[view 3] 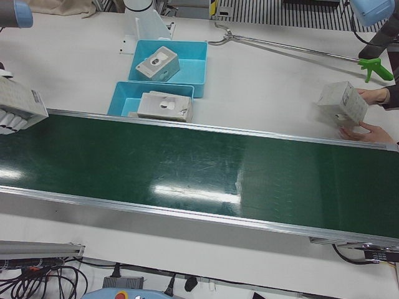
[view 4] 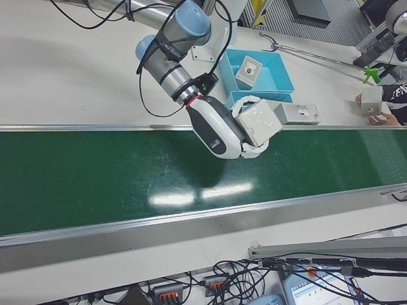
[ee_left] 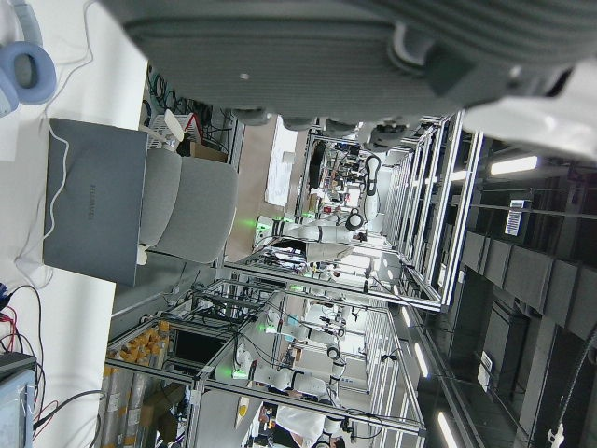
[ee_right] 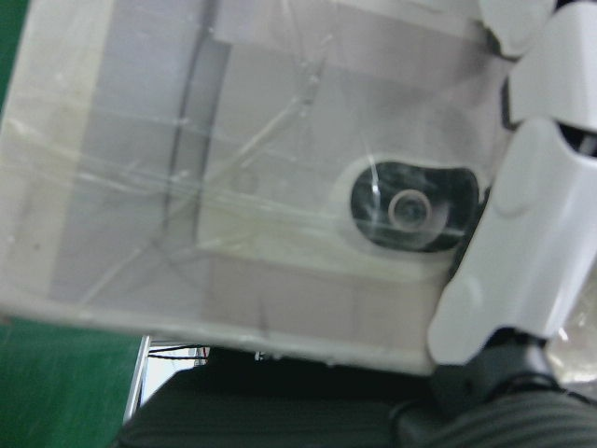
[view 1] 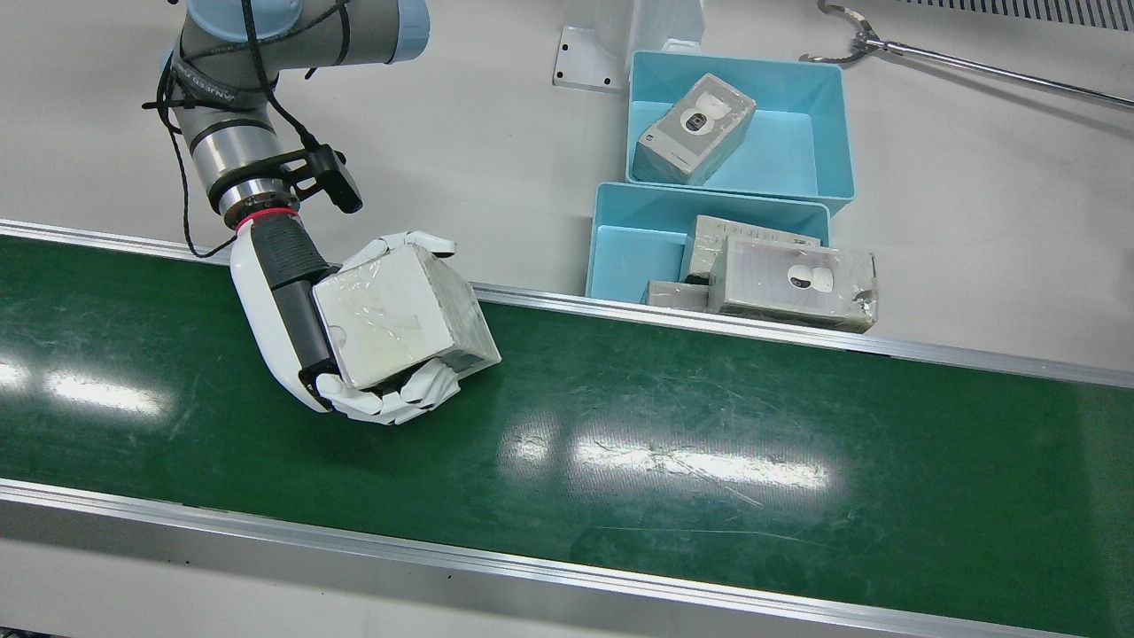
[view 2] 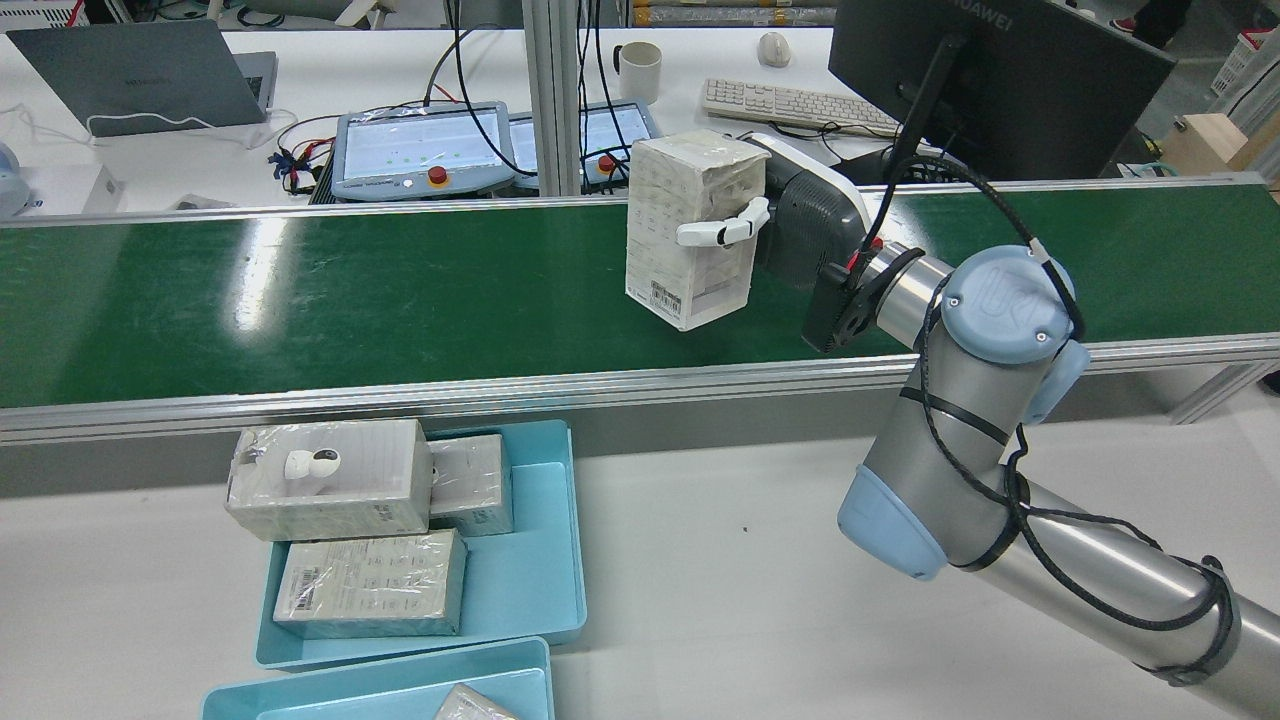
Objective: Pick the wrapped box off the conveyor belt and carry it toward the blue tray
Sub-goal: 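Carry the held box off the belt toward the blue tray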
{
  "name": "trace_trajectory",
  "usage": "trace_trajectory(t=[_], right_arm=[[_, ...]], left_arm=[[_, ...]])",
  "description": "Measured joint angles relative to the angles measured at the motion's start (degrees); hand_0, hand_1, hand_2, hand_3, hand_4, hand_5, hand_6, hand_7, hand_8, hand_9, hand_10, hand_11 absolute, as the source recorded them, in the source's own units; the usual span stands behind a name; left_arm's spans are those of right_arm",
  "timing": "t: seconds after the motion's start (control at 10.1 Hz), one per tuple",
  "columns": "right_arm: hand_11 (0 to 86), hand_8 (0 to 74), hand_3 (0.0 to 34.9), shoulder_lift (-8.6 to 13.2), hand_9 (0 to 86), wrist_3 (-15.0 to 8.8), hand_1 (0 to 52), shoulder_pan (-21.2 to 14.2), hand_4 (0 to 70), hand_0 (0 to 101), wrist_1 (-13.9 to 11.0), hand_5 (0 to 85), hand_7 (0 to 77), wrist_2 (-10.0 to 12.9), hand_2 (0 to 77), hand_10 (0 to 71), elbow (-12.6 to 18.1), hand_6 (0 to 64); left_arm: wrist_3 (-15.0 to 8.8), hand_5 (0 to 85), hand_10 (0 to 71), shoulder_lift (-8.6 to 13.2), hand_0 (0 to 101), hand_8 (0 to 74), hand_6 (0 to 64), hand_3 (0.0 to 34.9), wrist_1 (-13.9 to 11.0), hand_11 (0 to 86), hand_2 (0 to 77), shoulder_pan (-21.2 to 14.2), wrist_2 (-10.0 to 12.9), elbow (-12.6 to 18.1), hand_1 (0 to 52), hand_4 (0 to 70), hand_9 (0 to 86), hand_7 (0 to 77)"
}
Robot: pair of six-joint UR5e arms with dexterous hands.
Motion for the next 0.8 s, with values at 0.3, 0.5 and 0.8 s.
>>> trace_trajectory(t=[0.3, 0.5, 0.8], right_arm=[[40.4, 51.3, 2.2, 0.7, 41.5, -2.3, 0.5, -6.4, 36.0, 46, -5.4, 43.6, 43.1, 4.0, 34.4, 46.9, 8.5, 37.6], [40.4, 51.3, 2.2, 1.9, 41.5, -6.6, 0.0, -14.4, 36.0, 46, -6.2, 43.6, 43.1, 9.2, 34.9, 48.5, 9.5, 38.7], [40.4, 56.7, 1.9, 2.8, 39.3, -13.5, 0.0, -24.7, 36.0, 47, -5.7, 45.3, 43.1, 16.7, 34.9, 51.3, 9.3, 39.3]], left_arm=[[0.0, 1.1, 0.5, 0.0, 0, 0.5, 0.0, 0.0, 0.0, 0.5, 0.5, 0.0, 0.0, 0.0, 0.0, 0.0, 0.0, 0.5], [0.0, 0.5, 0.5, 0.0, 0, 0.5, 0.0, 0.0, 0.0, 0.0, 0.5, 0.0, 0.0, 0.0, 0.0, 0.0, 0.0, 0.5], [0.0, 0.5, 0.5, 0.0, 0, 0.5, 0.0, 0.0, 0.0, 0.0, 1.1, 0.0, 0.0, 0.0, 0.0, 0.0, 0.0, 0.5]])
